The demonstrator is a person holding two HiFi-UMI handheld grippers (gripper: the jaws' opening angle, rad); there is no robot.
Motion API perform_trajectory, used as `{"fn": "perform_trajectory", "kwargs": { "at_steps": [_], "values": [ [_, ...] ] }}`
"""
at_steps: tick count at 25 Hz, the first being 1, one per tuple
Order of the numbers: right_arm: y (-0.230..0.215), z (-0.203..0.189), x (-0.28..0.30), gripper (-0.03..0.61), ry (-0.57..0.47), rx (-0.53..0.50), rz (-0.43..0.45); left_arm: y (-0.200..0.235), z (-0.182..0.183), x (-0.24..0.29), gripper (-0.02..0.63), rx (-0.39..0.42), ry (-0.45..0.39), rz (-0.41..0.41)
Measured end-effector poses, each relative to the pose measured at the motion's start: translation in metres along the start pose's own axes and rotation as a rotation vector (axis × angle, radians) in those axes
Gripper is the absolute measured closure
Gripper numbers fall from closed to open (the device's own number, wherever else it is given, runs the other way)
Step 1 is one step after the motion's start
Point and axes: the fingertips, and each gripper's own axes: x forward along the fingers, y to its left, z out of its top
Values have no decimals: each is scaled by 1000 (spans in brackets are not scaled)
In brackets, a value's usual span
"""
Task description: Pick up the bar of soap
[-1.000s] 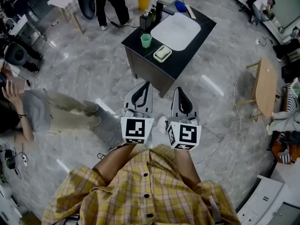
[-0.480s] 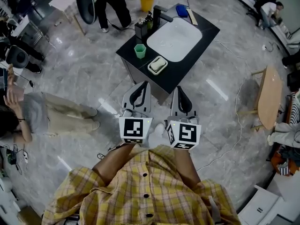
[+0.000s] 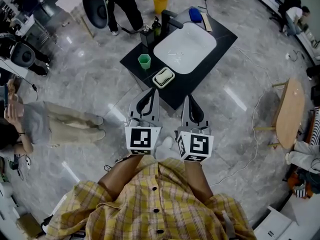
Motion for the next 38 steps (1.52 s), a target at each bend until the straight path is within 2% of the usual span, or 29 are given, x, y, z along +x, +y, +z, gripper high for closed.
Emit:
{"fn": "perform_trajectory", "kwargs": {
  "at_steps": [10, 19, 25, 31, 38],
  "values": [
    [-18, -5, 16, 558, 31, 7, 31, 0, -1, 20, 603, -4, 24, 38],
    [-23, 0, 51, 558, 32, -26, 38, 15, -3, 46, 603, -15, 14, 30],
    [-23, 0, 85, 558, 77, -50, 46, 34, 2, 70, 603, -24, 3, 14],
    [-7, -35, 133, 558, 189, -123, 130, 63, -2, 97, 603, -43, 0, 13],
    [18, -78, 186, 557, 351, -320, 299, 102, -15, 112, 603, -64, 19, 19]
  ]
}}
